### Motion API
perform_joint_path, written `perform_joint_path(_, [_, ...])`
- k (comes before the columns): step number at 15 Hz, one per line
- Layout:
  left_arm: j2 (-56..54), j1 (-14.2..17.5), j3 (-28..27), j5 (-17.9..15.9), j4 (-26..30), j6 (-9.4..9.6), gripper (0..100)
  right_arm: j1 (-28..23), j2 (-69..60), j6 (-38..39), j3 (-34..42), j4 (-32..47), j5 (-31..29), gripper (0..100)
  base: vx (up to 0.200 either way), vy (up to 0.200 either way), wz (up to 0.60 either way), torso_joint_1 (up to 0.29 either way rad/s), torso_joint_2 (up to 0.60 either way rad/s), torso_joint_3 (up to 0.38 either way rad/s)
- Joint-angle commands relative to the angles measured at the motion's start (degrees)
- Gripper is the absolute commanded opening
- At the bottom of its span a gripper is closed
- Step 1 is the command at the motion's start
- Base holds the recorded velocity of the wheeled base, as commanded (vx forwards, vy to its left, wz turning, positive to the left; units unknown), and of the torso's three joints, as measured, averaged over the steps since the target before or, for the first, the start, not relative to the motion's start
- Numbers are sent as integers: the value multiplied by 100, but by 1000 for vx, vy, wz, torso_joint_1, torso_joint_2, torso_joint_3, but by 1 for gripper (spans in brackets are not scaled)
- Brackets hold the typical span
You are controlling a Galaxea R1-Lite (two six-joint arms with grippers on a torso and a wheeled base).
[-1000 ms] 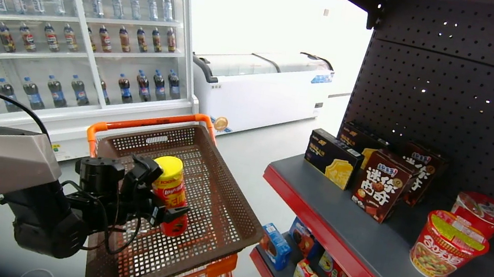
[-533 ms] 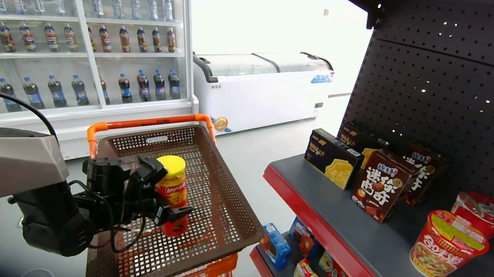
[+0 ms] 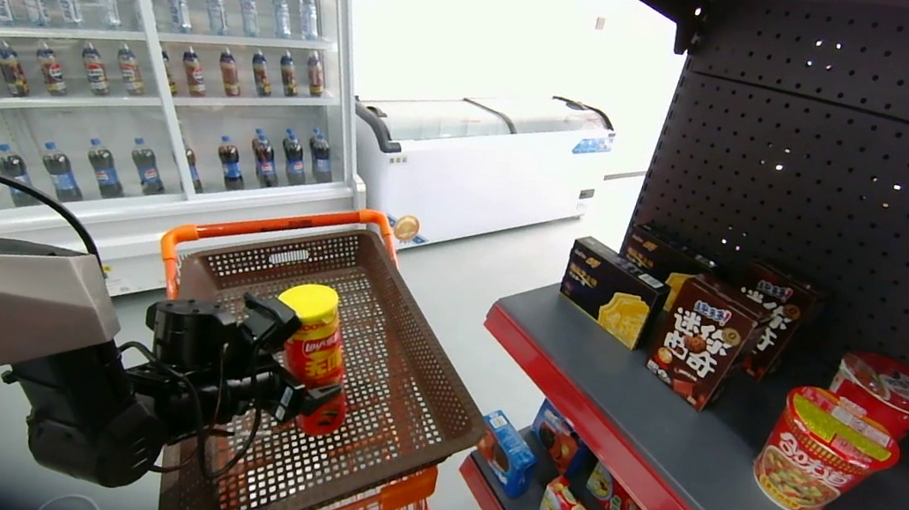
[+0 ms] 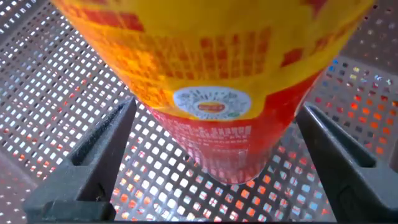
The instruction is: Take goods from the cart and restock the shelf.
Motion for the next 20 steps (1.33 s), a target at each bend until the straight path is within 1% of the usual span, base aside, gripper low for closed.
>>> perform_joint_path(1, [-48,-45,104,3,-13,95,100,0,7,0,0,-1,-1,100,0,0,0,0,0,0])
perform_joint_path(2, [-48,-71,113,-6,-13,183,100,0,7,0,0,-1,-1,100,0,0,0,0,0,0])
perform_joint_path(4, [-48,-159,86,-15,-127,166,100,0,7,0,0,-1,-1,100,0,0,0,0,0,0])
perform_joint_path(8, [-40,-405,25,3,-171,236,100,0,7,0,0,-1,-1,100,0,0,0,0,0,0])
perform_joint_path(14, [-13,-396,-107,-6,-136,201,100,0,7,0,0,-1,-1,100,0,0,0,0,0,0])
perform_joint_path(15, [-13,-396,-116,3,-101,209,0,0,7,0,0,-1,-1,100,0,0,0,0,0,0])
perform_joint_path(18, [-40,-414,-19,3,-154,245,0,0,7,0,0,-1,-1,100,0,0,0,0,0,0])
perform_joint_path(20, [-57,-484,-37,29,-180,245,0,0,7,0,0,-1,-1,100,0,0,0,0,0,0])
